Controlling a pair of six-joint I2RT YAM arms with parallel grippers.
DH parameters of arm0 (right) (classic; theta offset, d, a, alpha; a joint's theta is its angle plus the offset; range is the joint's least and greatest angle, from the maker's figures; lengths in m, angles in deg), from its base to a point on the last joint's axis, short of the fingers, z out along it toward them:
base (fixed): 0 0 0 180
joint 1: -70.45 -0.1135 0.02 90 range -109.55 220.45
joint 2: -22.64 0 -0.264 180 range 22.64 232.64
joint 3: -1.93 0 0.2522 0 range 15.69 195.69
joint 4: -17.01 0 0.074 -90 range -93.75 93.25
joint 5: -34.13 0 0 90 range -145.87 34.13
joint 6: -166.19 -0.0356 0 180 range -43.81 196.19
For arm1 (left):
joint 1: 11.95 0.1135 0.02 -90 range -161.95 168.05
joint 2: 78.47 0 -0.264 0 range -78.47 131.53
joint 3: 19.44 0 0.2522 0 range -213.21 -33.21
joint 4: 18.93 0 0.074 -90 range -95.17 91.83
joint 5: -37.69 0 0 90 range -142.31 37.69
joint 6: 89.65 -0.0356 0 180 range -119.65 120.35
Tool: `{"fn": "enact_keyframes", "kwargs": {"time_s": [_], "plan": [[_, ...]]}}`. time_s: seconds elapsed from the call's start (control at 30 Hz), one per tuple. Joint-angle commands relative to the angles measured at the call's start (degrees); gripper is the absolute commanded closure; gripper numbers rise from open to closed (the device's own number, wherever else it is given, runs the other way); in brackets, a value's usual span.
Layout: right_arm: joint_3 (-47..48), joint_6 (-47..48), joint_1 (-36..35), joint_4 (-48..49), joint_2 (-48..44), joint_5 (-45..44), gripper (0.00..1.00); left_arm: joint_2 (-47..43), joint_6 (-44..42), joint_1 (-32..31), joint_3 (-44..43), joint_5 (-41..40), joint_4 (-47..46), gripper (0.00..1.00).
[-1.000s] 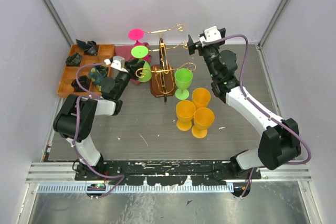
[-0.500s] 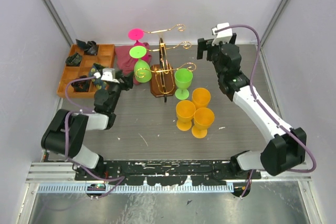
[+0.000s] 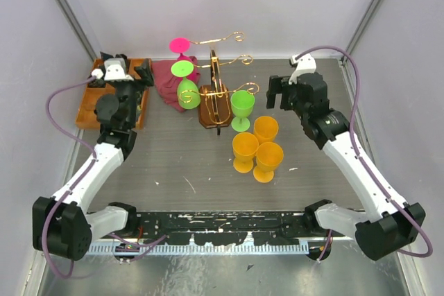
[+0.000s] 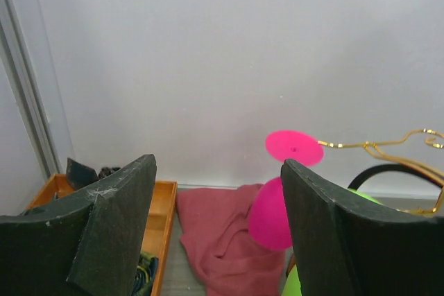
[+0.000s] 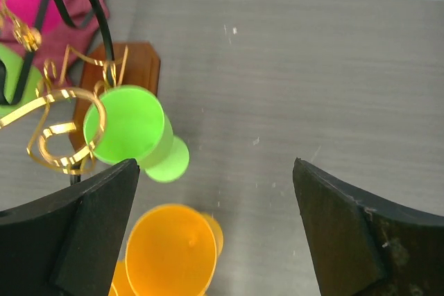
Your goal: Place the wine glass upside down on the wine glass rack
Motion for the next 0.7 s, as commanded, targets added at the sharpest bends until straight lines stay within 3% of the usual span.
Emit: {"fn": "enact_keyframes", "kwargs": {"time_s": [0.0,0.33,0.5,0.67], "plan": [[-3.0,-3.9,0.0,-6.3,-2.8,0.1,0.02,0.1,-0.1,0.2,-6.9,-1.3,10.7,0.21],[-6.7,-8.3,0.0,-9.8,0.8,-1.0,0.07,0.8,4.3,0.2,-16.1,1.8,17.3,0.22],[-7.4,-8.2,0.0,-10.0,2.8,2.2,0.17,0.7,5.9,0.1,-17.1,2.9,19.2,0.22],[-7.8,-7.8,0.0,-10.6,4.0,4.0,0.32,0.3,6.6,0.2,-18.0,3.2,21.7,0.22]]}}
